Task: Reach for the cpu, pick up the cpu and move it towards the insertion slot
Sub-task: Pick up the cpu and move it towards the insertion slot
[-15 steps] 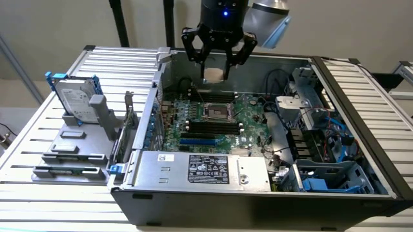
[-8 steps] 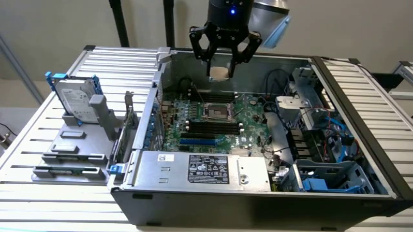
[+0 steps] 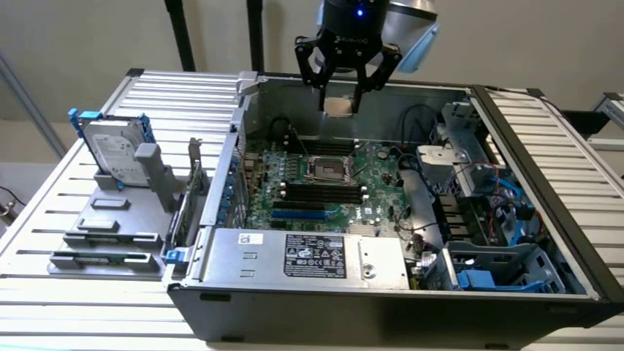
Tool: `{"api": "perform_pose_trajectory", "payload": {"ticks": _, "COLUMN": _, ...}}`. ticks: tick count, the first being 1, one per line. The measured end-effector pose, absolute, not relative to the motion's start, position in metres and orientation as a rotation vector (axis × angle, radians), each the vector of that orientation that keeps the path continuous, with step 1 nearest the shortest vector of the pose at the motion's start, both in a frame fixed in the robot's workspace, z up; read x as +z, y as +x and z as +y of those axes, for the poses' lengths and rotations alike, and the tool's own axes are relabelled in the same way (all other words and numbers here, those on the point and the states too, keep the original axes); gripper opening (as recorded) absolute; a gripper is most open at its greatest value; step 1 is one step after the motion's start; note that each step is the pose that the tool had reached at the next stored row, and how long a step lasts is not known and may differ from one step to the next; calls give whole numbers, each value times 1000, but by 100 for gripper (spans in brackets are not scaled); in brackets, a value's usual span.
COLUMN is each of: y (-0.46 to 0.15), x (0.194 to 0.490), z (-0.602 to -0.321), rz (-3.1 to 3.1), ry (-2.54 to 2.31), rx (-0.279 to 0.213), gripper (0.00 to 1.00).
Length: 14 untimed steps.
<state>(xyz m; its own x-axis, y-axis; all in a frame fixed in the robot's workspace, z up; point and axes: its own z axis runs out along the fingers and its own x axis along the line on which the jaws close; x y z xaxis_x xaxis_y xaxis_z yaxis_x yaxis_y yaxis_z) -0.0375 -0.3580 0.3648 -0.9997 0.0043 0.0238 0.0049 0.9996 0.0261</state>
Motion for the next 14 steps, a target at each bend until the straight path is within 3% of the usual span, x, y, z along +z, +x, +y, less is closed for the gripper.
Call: {"api": "perform_pose_trajectory", "payload": {"ticks": 14, "y": -34, "x": 365, "z": -345, "rz": -3118, "ry": -10, "rx": -13, "gripper": 54}}
